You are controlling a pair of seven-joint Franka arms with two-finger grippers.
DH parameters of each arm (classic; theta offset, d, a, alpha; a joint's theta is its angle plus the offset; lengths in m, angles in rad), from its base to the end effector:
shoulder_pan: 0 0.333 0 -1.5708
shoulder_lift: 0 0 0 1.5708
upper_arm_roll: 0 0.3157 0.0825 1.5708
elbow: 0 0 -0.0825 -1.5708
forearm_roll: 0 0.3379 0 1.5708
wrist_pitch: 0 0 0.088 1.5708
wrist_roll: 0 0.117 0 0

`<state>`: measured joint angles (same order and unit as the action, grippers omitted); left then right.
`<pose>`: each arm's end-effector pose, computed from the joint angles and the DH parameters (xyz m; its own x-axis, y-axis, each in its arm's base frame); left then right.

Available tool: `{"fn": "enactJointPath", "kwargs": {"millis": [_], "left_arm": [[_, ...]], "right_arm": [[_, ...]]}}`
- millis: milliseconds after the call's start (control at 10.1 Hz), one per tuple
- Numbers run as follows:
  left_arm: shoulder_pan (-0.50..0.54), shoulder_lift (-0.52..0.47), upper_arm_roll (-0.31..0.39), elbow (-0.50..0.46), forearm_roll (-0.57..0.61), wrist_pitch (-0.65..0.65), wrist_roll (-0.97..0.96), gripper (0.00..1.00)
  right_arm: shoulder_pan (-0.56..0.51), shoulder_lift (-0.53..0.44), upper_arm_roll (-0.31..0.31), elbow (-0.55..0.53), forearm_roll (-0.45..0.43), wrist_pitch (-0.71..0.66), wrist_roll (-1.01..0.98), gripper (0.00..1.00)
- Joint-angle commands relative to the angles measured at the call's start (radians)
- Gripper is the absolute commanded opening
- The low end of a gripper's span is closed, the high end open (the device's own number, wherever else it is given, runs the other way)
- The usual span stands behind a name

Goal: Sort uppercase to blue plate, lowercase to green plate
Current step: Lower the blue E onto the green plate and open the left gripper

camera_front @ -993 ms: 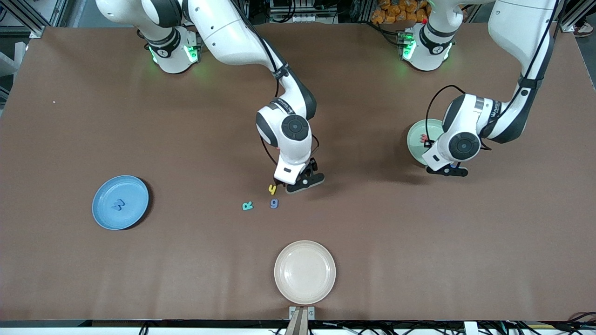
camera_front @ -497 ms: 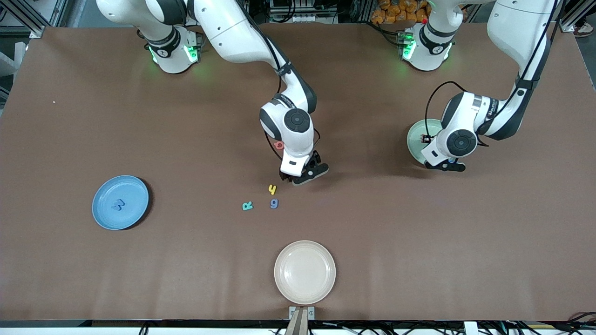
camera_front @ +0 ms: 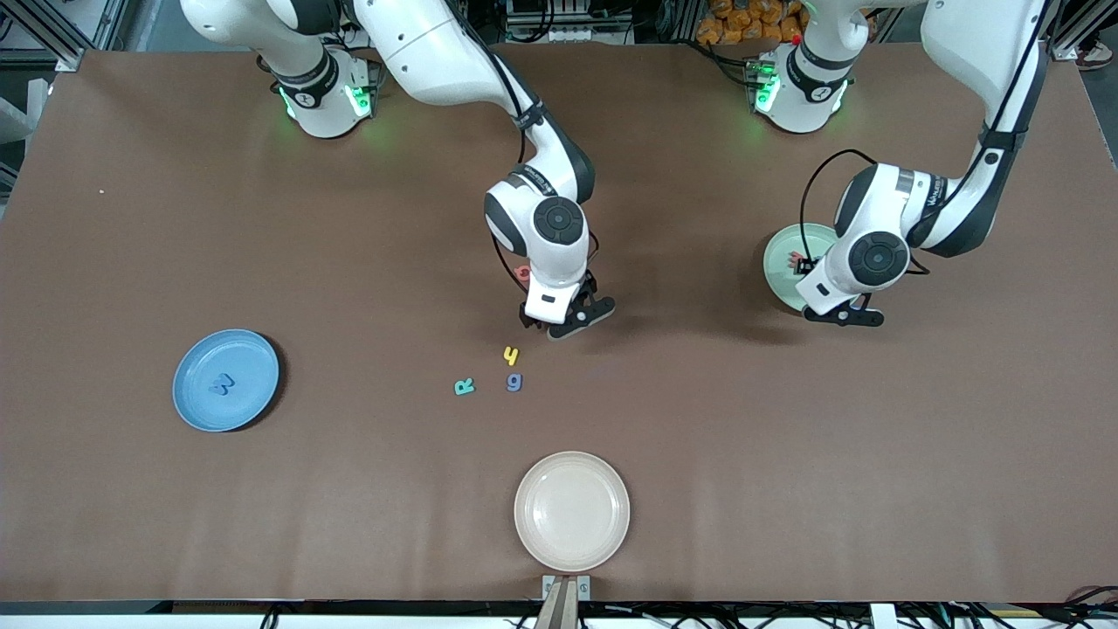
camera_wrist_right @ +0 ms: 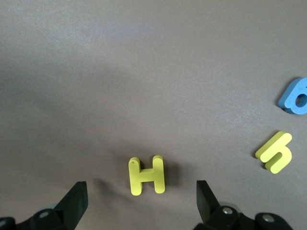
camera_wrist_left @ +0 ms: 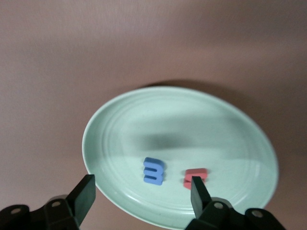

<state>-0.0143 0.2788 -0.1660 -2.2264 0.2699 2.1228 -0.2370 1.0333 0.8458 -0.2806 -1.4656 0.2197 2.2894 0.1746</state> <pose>0.4679 -0.0715 0.2520 0.9374 -0.0885 -0.3368 -0.1630 -0.9662 -0.1999 0.4691 0.4989 0.2100 0.8645 0.5021 0.0231 0.5011 -0.8645 0.0387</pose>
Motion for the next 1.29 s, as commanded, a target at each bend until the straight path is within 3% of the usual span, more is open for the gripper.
{"fn": "enactJointPath", "kwargs": {"millis": [0, 397, 1192], "left_arm": [[0.010, -0.006, -0.030, 0.062, -0.091, -0.003, 0.015, 0.89], [-0.039, 0.020, -0.037, 0.209, -0.323, -0.003, -0.031, 0.89], [-0.104, 0.184, -0.035, 0.450, -0.452, -0.001, -0.257, 0.89]], "right_arm": [[-0.002, -0.028, 0.003, -0.042, 0.015, 0.053, -0.085, 1.00], [-0.006, -0.019, 0.003, -0.047, 0.015, 0.061, -0.090, 1.00], [-0.002, -0.008, 0.003, -0.055, 0.018, 0.088, -0.076, 1.00]]}}
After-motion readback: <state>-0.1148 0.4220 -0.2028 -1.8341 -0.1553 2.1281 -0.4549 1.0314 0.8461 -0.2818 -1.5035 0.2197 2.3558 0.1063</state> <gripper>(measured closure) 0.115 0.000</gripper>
